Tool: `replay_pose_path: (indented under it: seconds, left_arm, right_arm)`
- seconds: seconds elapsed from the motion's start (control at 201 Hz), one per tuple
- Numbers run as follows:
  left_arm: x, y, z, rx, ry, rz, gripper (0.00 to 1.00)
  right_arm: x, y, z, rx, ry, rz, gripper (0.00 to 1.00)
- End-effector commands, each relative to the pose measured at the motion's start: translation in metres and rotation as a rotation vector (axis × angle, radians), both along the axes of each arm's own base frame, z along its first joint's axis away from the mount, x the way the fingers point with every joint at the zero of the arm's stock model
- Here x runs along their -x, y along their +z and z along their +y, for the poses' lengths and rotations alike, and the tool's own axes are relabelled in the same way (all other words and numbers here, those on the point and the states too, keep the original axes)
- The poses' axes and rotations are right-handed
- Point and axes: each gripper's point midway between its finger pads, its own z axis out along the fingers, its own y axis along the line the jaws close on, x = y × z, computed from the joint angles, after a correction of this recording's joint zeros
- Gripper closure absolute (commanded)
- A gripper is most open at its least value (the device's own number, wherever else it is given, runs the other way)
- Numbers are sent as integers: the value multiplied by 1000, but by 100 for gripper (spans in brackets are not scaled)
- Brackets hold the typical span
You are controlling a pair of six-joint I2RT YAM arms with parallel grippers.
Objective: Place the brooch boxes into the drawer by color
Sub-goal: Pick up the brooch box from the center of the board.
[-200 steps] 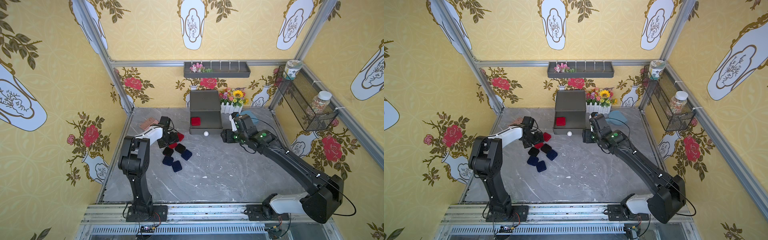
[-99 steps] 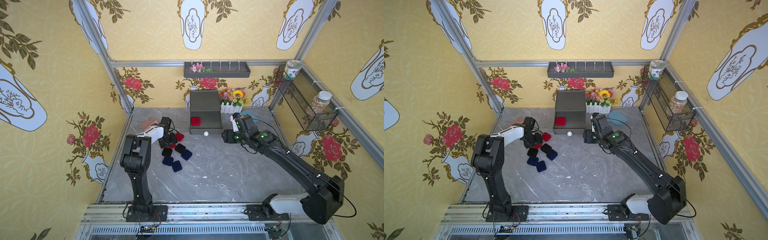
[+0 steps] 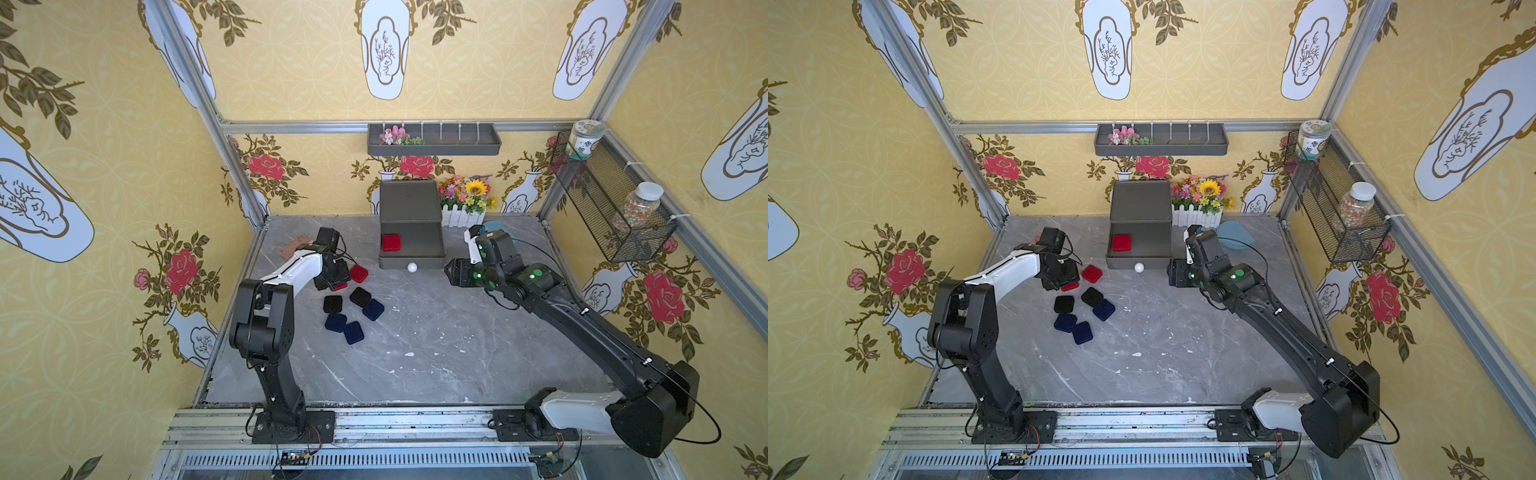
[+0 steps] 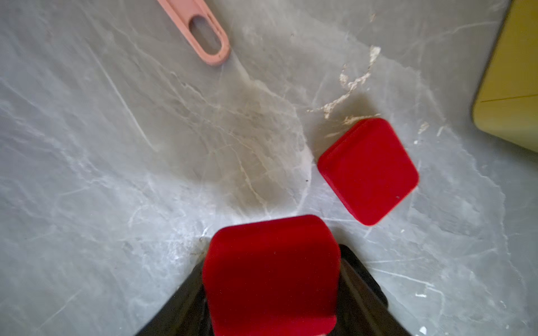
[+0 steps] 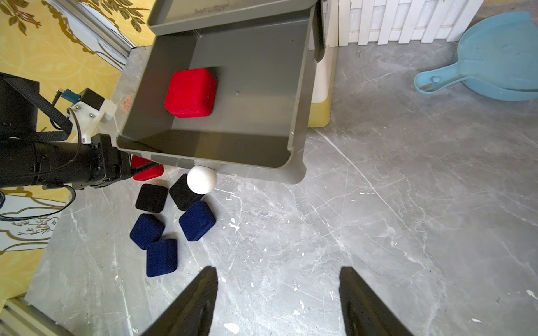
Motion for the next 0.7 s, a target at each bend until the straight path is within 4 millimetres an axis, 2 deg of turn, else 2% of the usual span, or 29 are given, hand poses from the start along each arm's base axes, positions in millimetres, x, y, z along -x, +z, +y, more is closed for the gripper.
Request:
replay_pose_path:
  seconds: [0.0, 0.129, 0.319, 0.478, 0.508, 0.523, 0.563, 0.692]
  left_arm:
    - [2, 21, -1, -27, -39, -53, 39]
    - [4, 68, -17, -36, -130, -180, 39]
    - [26, 131, -49, -31, -320, -386, 40]
    - [59, 182, -87, -22, -534, -592, 43]
    - [63, 190, -88, -30, -553, -632, 43]
    - [70, 194, -99, -16, -592, -654, 44]
    - [80, 203, -110, 0, -652, -706, 44]
    - [112, 227, -141, 28, -798, -852, 45]
  right_arm:
    - [3, 10, 3, -38, 6, -11, 30]
    - [9, 24, 9, -92, 39, -21, 29]
    - [22, 50, 27, -211, 148, -17, 28]
    - [32, 76, 42, -298, 242, -15, 27]
    - [31, 80, 44, -305, 249, -17, 27]
    - [31, 81, 44, -305, 248, -15, 27]
    - [30, 84, 47, -306, 253, -7, 27]
    - [30, 96, 76, -291, 327, 5, 28]
